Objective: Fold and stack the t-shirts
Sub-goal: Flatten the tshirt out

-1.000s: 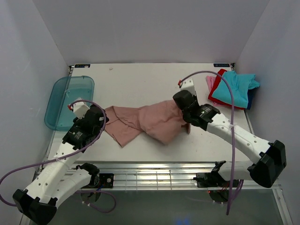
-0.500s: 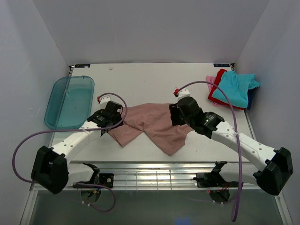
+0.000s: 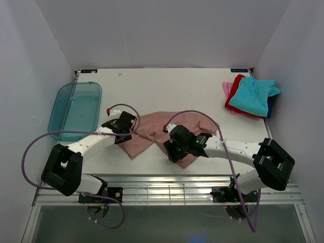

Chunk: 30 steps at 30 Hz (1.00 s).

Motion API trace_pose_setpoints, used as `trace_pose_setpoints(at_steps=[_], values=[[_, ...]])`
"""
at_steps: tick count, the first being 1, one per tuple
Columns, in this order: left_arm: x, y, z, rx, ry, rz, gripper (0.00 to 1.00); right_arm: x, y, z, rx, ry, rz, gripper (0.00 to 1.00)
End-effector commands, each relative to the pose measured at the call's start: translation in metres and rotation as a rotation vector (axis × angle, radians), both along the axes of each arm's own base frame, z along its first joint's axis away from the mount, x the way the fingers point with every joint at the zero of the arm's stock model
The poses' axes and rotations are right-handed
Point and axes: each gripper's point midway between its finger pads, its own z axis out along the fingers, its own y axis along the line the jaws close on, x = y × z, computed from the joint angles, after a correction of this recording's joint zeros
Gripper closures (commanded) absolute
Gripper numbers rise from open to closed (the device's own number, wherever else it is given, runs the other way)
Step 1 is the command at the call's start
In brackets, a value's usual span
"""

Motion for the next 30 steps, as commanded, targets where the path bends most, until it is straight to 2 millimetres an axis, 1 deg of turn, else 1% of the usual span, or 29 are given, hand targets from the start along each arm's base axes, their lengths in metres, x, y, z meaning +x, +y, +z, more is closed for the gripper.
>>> trace_pose_setpoints(at_steps=[1, 3, 6, 7, 9, 12, 14, 16, 17, 19, 22, 26, 27, 30], values=[[0.009, 0.012, 0.005, 0.046, -0.055, 0.065, 0.25, 0.000, 0.025, 0.008, 0.072, -0.001, 0.035, 0.46], [0.014, 0.015, 0.007, 0.065, -0.077, 0.089, 0.24, -0.002, 0.027, 0.001, 0.053, 0.007, 0.044, 0.46], [0.022, 0.026, 0.013, 0.116, -0.133, 0.142, 0.24, -0.003, 0.029, -0.006, 0.046, 0.011, 0.051, 0.48], [0.026, 0.032, 0.016, 0.142, -0.152, 0.170, 0.24, -0.003, 0.028, -0.008, 0.042, 0.013, 0.053, 0.48], [0.030, 0.035, 0.018, 0.158, -0.168, 0.190, 0.24, -0.003, 0.028, -0.013, 0.033, 0.017, 0.054, 0.48], [0.042, 0.040, 0.024, 0.184, -0.205, 0.204, 0.24, -0.003, 0.027, -0.018, 0.022, 0.017, 0.056, 0.50], [0.045, 0.048, 0.017, 0.199, -0.174, 0.212, 0.24, -0.002, 0.026, -0.020, 0.013, 0.012, 0.052, 0.58], [0.050, 0.056, 0.013, 0.201, -0.159, 0.235, 0.24, 0.000, 0.025, -0.023, -0.004, 0.007, 0.051, 0.62], [0.049, 0.059, 0.006, 0.210, -0.135, 0.241, 0.24, 0.000, 0.024, -0.023, -0.011, 0.010, 0.052, 0.64], [0.053, 0.058, 0.001, 0.194, -0.122, 0.244, 0.24, 0.000, 0.024, -0.022, -0.008, 0.008, 0.056, 0.65], [0.052, 0.057, -0.007, 0.191, -0.104, 0.239, 0.24, 0.000, 0.024, -0.018, 0.003, 0.000, 0.057, 0.64], [0.047, 0.053, -0.012, 0.159, -0.089, 0.233, 0.26, 0.003, 0.026, -0.011, 0.015, -0.014, 0.055, 0.63], [0.047, 0.052, -0.011, 0.144, -0.094, 0.232, 0.27, 0.003, 0.026, -0.011, 0.013, -0.016, 0.053, 0.63], [0.042, 0.049, -0.014, 0.117, -0.091, 0.229, 0.37, 0.003, 0.027, -0.011, 0.015, -0.015, 0.057, 0.63]])
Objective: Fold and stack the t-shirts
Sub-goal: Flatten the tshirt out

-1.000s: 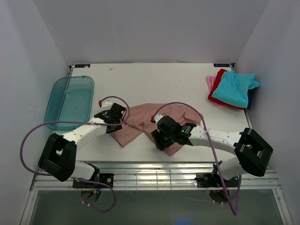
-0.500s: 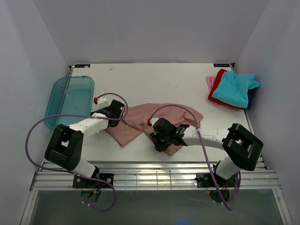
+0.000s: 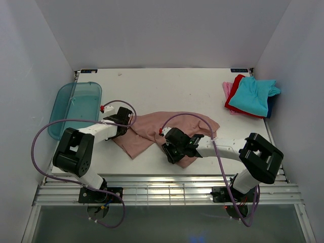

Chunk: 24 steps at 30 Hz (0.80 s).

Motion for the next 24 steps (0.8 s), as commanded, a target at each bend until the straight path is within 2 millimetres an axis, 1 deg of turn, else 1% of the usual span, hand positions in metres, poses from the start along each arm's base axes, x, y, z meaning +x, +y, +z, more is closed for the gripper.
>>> trace_pose_setpoints(at_steps=[1, 2, 5, 8, 12, 13, 15, 16, 17, 19, 21, 22, 23, 24], values=[[0.002, -0.006, 0.007, -0.057, -0.051, -0.004, 0.41, 0.010, 0.015, 0.019, 0.058, -0.055, 0.010, 0.63], [0.002, -0.007, 0.006, -0.059, -0.047, -0.009, 0.54, 0.010, 0.015, 0.018, 0.056, -0.052, 0.011, 0.63], [0.004, -0.008, -0.001, -0.047, -0.015, -0.014, 0.83, 0.014, 0.013, 0.015, 0.032, -0.064, 0.000, 0.63], [0.002, -0.006, -0.006, -0.033, 0.011, -0.001, 0.95, 0.020, 0.008, 0.011, 0.005, -0.091, -0.029, 0.63], [0.001, -0.005, -0.006, -0.027, 0.014, 0.004, 1.00, 0.030, -0.002, -0.004, -0.067, -0.119, -0.078, 0.63], [0.002, -0.005, -0.004, -0.025, 0.012, 0.002, 1.00, 0.032, -0.004, -0.007, -0.079, -0.122, -0.090, 0.65], [0.005, -0.006, 0.003, -0.029, -0.002, 0.002, 1.00, 0.038, -0.006, -0.010, -0.101, -0.145, -0.111, 0.72], [0.006, -0.006, 0.006, -0.029, -0.005, -0.002, 1.00, 0.039, -0.006, -0.014, -0.111, -0.144, -0.114, 0.80], [0.009, -0.007, 0.011, -0.028, -0.013, -0.010, 1.00, 0.040, -0.006, -0.014, -0.114, -0.145, -0.111, 0.84], [0.019, -0.012, 0.028, -0.048, -0.057, -0.027, 1.00, 0.045, -0.003, -0.014, -0.117, -0.151, -0.114, 0.92], [0.026, -0.015, 0.043, -0.053, -0.082, -0.049, 1.00, 0.048, -0.003, -0.009, -0.115, -0.166, -0.120, 0.92], [0.037, -0.019, 0.059, -0.067, -0.119, -0.059, 1.00, 0.051, -0.001, -0.001, -0.098, -0.180, -0.125, 0.92], [0.041, -0.020, 0.069, -0.065, -0.131, -0.074, 1.00, 0.057, 0.002, 0.009, -0.086, -0.209, -0.131, 0.92], [0.046, -0.023, 0.079, -0.070, -0.149, -0.083, 1.00, 0.061, -0.001, 0.017, -0.094, -0.220, -0.141, 0.92]])
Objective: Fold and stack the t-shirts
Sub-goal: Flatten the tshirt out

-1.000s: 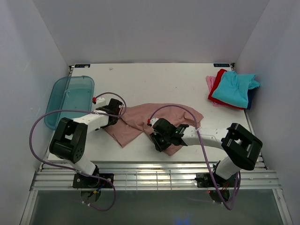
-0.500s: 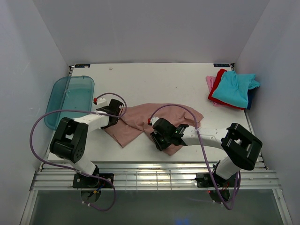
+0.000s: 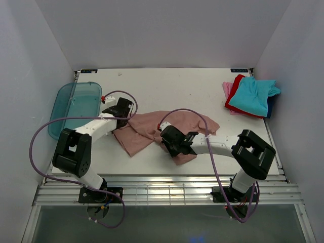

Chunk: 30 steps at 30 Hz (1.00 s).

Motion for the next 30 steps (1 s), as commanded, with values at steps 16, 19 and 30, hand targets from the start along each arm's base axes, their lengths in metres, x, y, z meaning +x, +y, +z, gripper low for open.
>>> trace_pose_setpoints(at_steps=[16, 19, 30], values=[[0.070, -0.009, 0.293, 0.014, -0.555, -0.142, 1.00, 0.128, -0.140, 0.346, 0.051, -0.712, -0.434, 0.92], [0.053, -0.001, 0.306, 0.018, -0.577, -0.137, 1.00, 0.124, -0.157, 0.383, 0.039, -0.782, -0.454, 0.92], [-0.024, -0.027, 0.339, -0.319, -0.646, -0.276, 1.00, 0.050, -0.214, 0.493, 0.277, -0.895, -0.502, 0.92]])
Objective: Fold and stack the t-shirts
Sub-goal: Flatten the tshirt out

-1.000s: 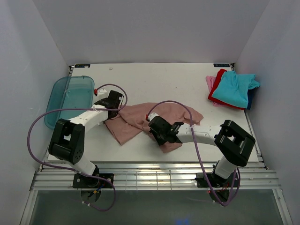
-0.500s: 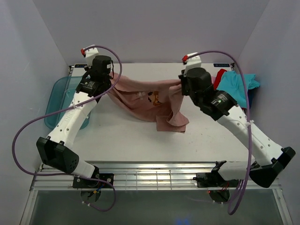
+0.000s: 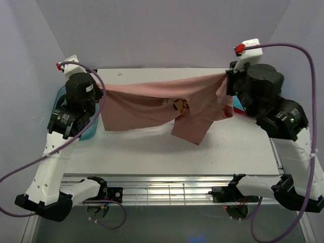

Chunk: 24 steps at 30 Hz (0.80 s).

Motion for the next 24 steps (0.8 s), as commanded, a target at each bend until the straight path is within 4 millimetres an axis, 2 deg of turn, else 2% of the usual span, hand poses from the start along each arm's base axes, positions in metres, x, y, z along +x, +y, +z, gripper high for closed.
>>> trace_pose_setpoints(at_steps=[1, 4, 5, 6, 8, 10, 11, 13, 15, 16, 20, 22, 23, 24], values=[[-0.025, -0.017, -0.001, -0.116, 0.028, -0.107, 1.00, -0.036, -0.040, 0.051, 0.088, -0.112, -0.038, 0.92], [-0.030, -0.022, -0.017, -0.136, 0.077, -0.124, 1.00, -0.038, -0.052, 0.058, 0.083, -0.141, -0.091, 0.92], [-0.030, -0.024, -0.031, -0.129, 0.112, -0.131, 1.00, -0.036, -0.056, 0.058, 0.077, -0.147, -0.116, 0.92], [-0.029, -0.025, -0.039, -0.127, 0.131, -0.131, 1.00, -0.029, -0.052, 0.045, 0.048, -0.126, -0.124, 0.92], [-0.026, -0.026, -0.061, -0.115, 0.187, -0.123, 1.00, -0.019, -0.048, 0.036, 0.032, -0.128, -0.150, 0.92], [-0.024, -0.026, -0.073, -0.107, 0.213, -0.117, 1.00, -0.008, -0.038, 0.014, 0.005, -0.097, -0.149, 0.92], [-0.023, -0.029, -0.077, -0.106, 0.217, -0.132, 1.00, -0.006, -0.031, 0.012, 0.022, -0.092, -0.129, 0.92], [-0.023, -0.032, -0.073, -0.102, 0.196, -0.159, 1.00, -0.005, -0.024, 0.012, 0.036, -0.089, -0.097, 0.92], [-0.022, -0.037, -0.054, -0.085, 0.130, -0.223, 1.00, -0.008, -0.016, 0.018, 0.050, -0.097, -0.037, 0.92], [-0.021, -0.039, -0.043, -0.081, 0.091, -0.243, 1.00, -0.013, -0.013, 0.027, 0.064, -0.112, 0.004, 0.92], [-0.022, -0.042, -0.010, -0.026, 0.009, -0.307, 1.00, -0.024, -0.018, 0.045, 0.060, -0.145, 0.039, 0.92], [-0.024, -0.052, 0.006, -0.023, -0.015, -0.375, 1.00, -0.029, -0.016, 0.048, 0.040, -0.145, 0.079, 0.92], [-0.026, -0.056, 0.012, -0.024, -0.027, -0.407, 1.00, -0.035, -0.016, 0.058, 0.053, -0.159, 0.108, 0.92], [-0.028, -0.061, 0.019, -0.020, -0.040, -0.443, 1.00, -0.041, -0.014, 0.057, 0.043, -0.141, 0.142, 0.92]])
